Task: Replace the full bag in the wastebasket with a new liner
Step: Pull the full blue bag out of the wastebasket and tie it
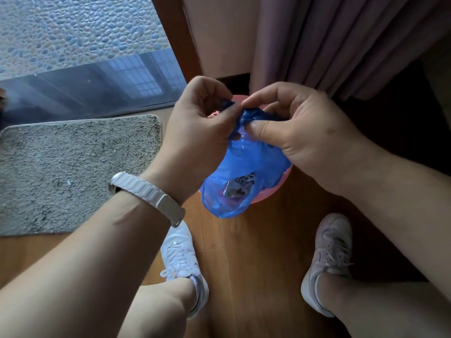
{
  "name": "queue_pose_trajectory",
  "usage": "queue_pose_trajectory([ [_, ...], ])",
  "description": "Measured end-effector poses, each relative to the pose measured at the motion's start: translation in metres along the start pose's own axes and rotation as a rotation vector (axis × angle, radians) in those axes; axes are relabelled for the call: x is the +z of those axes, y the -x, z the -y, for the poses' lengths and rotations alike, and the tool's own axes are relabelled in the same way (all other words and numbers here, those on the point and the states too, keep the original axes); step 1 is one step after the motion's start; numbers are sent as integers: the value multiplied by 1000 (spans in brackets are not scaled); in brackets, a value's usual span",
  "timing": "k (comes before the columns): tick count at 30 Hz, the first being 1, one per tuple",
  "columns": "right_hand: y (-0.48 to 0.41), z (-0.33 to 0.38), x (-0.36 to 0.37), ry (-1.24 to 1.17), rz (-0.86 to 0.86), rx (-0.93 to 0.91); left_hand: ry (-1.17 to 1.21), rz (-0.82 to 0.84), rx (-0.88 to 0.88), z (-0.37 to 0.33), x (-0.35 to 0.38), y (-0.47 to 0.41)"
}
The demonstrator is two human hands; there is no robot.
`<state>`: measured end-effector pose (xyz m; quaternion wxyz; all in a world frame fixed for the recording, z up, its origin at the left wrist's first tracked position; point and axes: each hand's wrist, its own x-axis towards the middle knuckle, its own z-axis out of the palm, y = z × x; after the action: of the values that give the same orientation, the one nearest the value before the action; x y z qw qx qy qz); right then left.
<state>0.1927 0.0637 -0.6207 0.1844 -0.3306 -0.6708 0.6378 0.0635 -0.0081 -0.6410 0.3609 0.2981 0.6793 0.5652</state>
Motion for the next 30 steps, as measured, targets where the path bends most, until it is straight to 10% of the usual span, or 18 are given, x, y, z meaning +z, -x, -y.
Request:
queue_pose_trajectory([
  [30, -20, -7, -20, -669, -423, 351, 111, -114, -71, -6, -15, -2],
])
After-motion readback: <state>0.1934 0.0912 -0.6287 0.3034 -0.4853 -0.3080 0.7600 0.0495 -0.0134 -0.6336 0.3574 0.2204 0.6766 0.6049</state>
